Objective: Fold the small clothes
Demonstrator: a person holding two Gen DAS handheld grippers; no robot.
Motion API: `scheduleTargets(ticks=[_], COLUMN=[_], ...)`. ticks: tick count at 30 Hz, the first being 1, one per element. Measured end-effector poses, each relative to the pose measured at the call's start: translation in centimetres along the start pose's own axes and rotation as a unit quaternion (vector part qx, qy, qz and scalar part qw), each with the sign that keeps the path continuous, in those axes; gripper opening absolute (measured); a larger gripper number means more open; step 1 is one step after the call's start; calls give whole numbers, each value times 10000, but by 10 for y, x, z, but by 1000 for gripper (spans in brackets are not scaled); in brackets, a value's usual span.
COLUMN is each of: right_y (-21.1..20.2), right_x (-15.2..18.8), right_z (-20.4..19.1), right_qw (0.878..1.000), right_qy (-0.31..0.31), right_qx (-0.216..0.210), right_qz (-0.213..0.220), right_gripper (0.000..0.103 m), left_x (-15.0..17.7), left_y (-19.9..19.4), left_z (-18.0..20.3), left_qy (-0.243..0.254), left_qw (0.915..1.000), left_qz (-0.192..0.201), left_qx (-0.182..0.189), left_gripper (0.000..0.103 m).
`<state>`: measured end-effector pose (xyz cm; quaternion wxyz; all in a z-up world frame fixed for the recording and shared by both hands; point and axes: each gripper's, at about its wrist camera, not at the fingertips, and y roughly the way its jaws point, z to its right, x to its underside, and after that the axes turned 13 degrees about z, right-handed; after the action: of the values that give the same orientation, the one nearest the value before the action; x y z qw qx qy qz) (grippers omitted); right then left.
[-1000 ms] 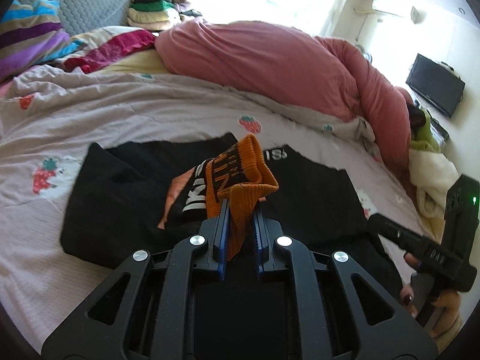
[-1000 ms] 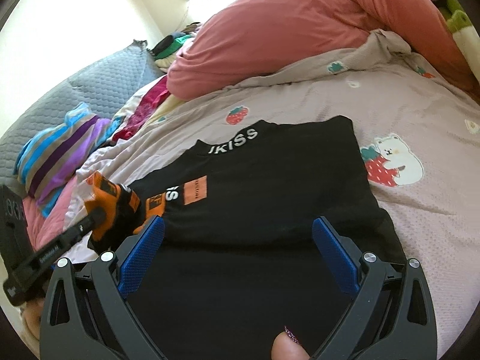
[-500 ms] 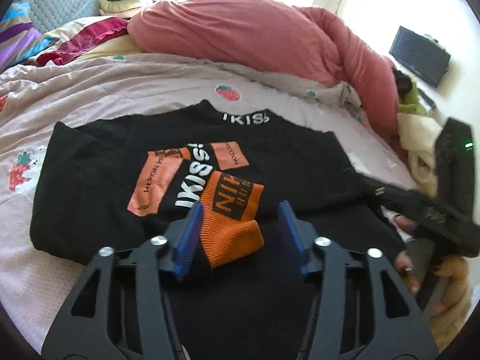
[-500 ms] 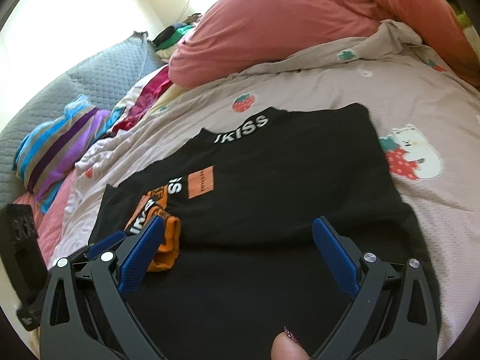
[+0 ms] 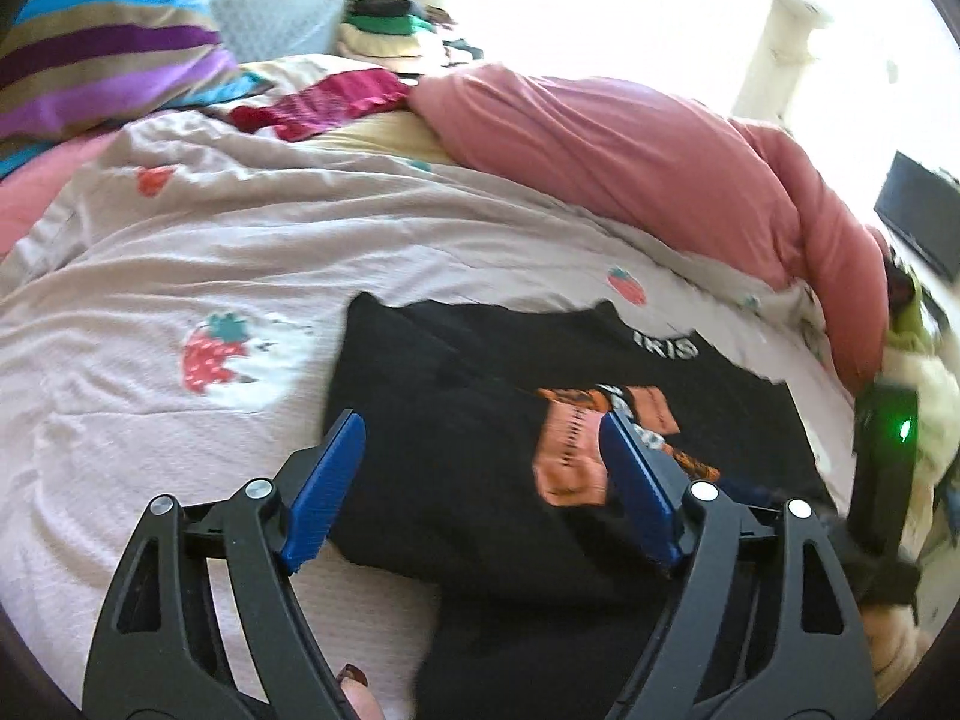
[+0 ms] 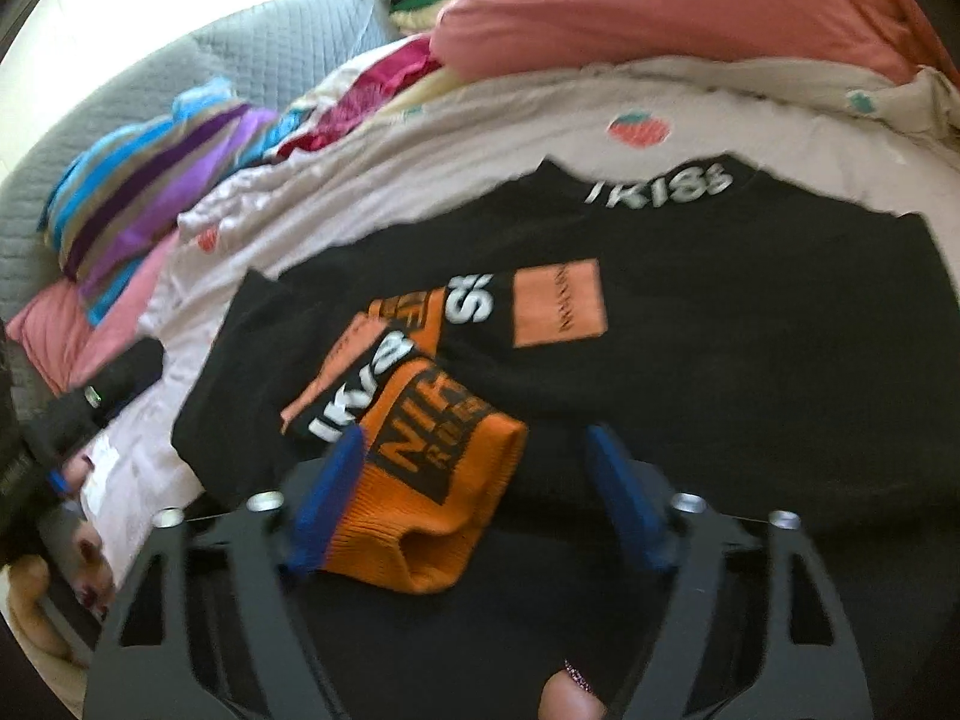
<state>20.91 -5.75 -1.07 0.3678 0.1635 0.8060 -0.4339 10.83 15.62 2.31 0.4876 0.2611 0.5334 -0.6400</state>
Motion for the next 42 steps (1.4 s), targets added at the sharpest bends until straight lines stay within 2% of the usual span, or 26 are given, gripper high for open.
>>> scheduleTargets(ticks=[1,2,4,6,8,16,22,32,36,42], right_y=[1,1,0,-3,-6,-38,-69,-86,-87,-83], right_x=[2,4,4,3,0,-32,-69,-87,-83,-74], right_z=[-4,-8,-15,-23,-29,-52,-46,11,39,72], right_qw=[10000,9999,9997,9994,9989,9927,9857,9829,9827,9843], right_qy=[-23,-58,-153,-261,-349,-571,-721,-821,-734,-477], right_qx=[-32,-74,-113,-144,-218,-694,-748,85,467,728], right_qz=[15,44,123,175,212,804,1324,1648,1634,1536], right_gripper=[52,44,37,16,9,7,6,6,5,5], left_x=[-1,-2,-4,-5,-6,-6,-4,-2,-2,-4], left_y=[-1,-2,-4,-5,-8,-13,-12,-8,-6,1], left_z=[-5,-9,-14,-19,-24,-41,-43,-32,-20,2], left_qy=[-104,-193,-313,-418,-510,-759,-786,-562,-358,-40], left_qw=[9999,9998,9994,9990,9986,9968,9966,9984,9993,9999], left_qz=[35,58,92,106,115,154,129,101,89,-3], left_qx=[-19,-37,-74,-93,-79,-211,-188,-46,28,150], left_gripper=[73,73,73,73,73,73,73,73,73,73])
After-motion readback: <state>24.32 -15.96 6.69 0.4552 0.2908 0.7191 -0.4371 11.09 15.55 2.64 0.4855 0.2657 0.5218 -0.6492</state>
